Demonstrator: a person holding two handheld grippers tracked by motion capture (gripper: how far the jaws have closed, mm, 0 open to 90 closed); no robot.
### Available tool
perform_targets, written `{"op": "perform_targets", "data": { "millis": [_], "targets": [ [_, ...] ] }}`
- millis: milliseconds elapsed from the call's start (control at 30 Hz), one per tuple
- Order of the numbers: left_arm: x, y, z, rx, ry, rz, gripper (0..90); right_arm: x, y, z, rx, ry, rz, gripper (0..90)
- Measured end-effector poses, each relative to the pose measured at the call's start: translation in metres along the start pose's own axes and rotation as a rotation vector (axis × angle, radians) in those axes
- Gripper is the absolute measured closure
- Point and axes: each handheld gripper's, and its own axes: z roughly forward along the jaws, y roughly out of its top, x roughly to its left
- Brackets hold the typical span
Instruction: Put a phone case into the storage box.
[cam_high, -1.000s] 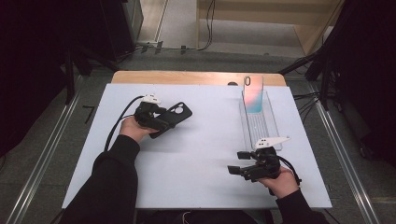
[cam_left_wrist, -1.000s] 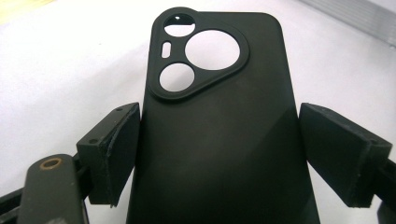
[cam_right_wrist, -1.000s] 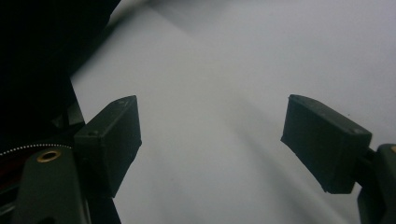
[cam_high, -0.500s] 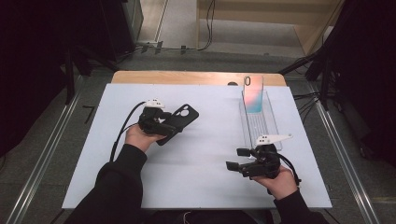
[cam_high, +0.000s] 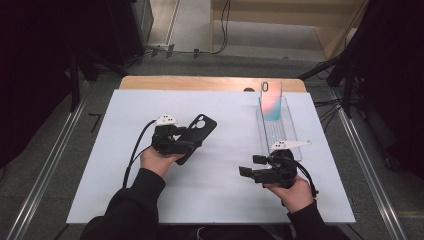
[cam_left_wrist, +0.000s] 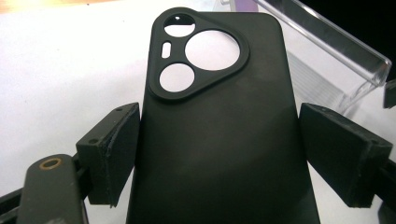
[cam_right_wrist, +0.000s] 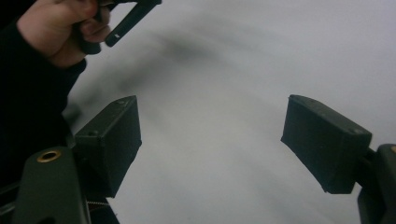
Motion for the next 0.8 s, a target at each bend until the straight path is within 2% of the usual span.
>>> {"op": "perform_targets", "data": {
  "millis": [133,233,300,333,633,733,800],
  "targets": [
    [-0.006,-0.003,-0.001,-0.026,-0.001,-0.040,16.2,0.001,0.004,0.001,-0.004,-0.007,0.019,17.6],
    [-0.012,-0.005,0.000,-0.043,0.012,-0.049,16.1,0.004,0.009,0.002,-0.012,0.008,0.036,17.6],
    [-0.015,-0.008,0.001,-0.055,0.019,-0.056,16.1,0.006,0.012,0.003,-0.020,0.042,0.044,17.8],
    [-0.018,-0.009,0.001,-0.062,0.023,-0.065,16.1,0.008,0.014,0.003,-0.022,0.045,0.043,17.8],
    [-0.037,-0.028,0.008,-0.164,0.065,-0.102,16.0,0.011,0.031,0.008,-0.037,0.034,0.067,17.9],
    [-0.041,-0.034,0.009,-0.216,0.050,-0.126,15.9,0.010,0.035,0.009,-0.042,0.038,0.084,17.9],
    [-0.044,-0.037,0.010,-0.240,0.064,-0.121,15.9,0.009,0.037,0.011,-0.043,0.034,0.095,17.9]
  ]
}}
